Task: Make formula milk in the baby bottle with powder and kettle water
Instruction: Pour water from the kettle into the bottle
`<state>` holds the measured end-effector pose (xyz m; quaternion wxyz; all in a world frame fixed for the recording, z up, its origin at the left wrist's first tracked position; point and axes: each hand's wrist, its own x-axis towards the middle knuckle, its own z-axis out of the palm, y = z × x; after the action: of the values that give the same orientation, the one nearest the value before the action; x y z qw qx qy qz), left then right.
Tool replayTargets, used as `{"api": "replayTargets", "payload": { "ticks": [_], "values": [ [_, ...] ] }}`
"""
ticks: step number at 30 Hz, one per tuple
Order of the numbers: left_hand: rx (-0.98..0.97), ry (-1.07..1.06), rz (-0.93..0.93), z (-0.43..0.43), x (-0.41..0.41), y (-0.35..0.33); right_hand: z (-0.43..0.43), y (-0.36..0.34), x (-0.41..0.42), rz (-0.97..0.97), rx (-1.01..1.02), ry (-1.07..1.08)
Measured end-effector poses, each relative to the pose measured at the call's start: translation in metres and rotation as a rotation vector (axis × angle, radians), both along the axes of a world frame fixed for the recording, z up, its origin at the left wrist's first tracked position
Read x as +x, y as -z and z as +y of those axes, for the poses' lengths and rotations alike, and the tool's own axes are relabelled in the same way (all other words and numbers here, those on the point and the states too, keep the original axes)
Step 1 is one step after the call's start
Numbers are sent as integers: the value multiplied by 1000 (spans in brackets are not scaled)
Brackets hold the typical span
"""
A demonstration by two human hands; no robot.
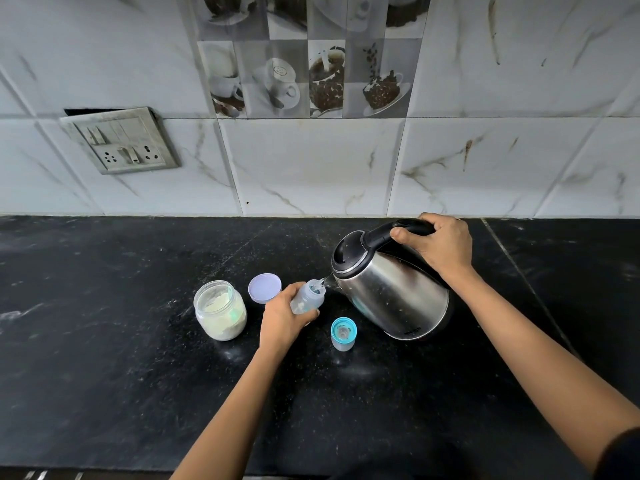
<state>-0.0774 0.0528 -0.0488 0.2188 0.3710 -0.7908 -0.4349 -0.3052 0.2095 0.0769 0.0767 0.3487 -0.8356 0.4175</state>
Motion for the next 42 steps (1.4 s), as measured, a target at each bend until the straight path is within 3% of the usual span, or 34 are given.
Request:
{"api": "replayTargets", "payload": {
  "ticks": [42],
  "values": [
    [24,17,5,0,-3,4,-1,-2,4,14,17,16]
  ]
}}
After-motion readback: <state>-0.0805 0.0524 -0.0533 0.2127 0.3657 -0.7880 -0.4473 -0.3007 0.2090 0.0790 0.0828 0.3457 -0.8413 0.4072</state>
